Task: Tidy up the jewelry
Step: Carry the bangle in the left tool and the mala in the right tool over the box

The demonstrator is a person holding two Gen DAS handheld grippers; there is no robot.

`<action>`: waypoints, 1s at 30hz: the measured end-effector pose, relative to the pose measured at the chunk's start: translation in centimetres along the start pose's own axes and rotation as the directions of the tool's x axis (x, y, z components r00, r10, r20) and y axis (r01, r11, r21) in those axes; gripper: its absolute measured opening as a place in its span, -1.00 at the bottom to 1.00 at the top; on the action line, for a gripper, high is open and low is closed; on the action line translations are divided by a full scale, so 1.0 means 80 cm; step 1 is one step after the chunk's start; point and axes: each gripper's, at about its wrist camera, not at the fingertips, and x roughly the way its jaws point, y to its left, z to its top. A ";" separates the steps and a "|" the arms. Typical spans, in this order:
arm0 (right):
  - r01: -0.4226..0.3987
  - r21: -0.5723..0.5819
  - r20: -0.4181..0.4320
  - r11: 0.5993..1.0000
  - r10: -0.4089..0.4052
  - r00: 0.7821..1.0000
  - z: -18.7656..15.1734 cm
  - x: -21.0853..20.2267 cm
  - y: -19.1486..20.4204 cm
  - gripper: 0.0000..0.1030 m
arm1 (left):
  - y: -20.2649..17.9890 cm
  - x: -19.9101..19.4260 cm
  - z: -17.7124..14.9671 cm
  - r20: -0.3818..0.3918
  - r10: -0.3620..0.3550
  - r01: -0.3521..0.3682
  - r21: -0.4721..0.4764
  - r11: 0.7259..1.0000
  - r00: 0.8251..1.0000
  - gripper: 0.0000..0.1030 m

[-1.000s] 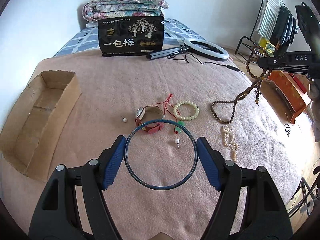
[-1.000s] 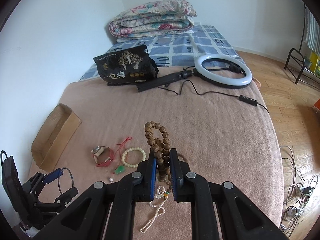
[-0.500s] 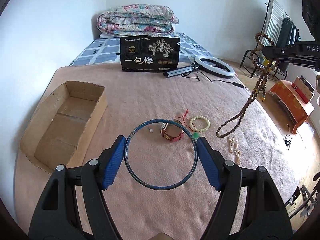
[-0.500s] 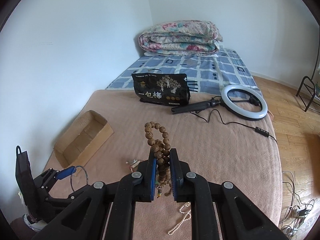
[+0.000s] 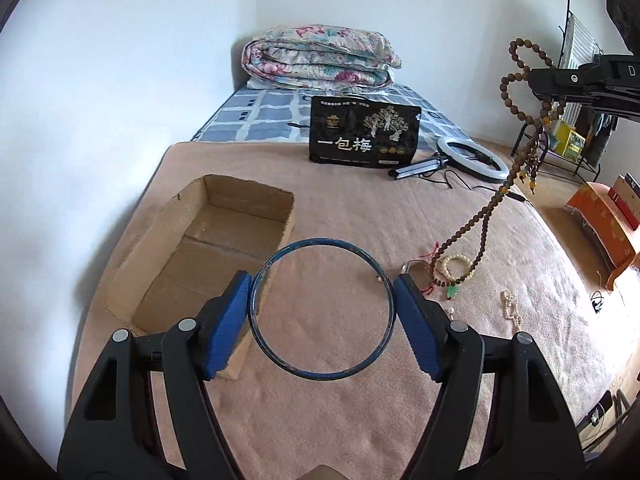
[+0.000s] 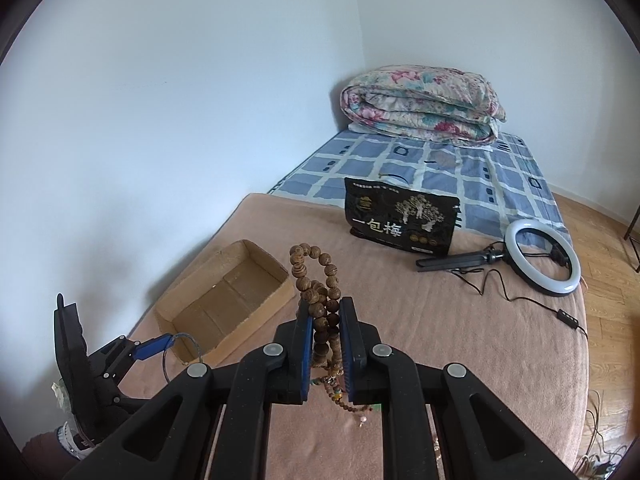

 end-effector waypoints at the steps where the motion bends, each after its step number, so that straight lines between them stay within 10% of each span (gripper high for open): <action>1: -0.010 -0.003 0.002 1.000 0.010 1.000 0.004 0.004 0.007 -0.80 | 0.008 -0.001 0.001 0.002 0.008 -0.008 -0.007 1.000 1.000 0.44; 30: -0.120 -0.122 0.004 0.985 0.122 0.993 0.111 0.121 0.170 -0.80 | 0.161 0.047 -0.005 -0.043 0.100 -0.104 -0.127 0.986 0.994 0.44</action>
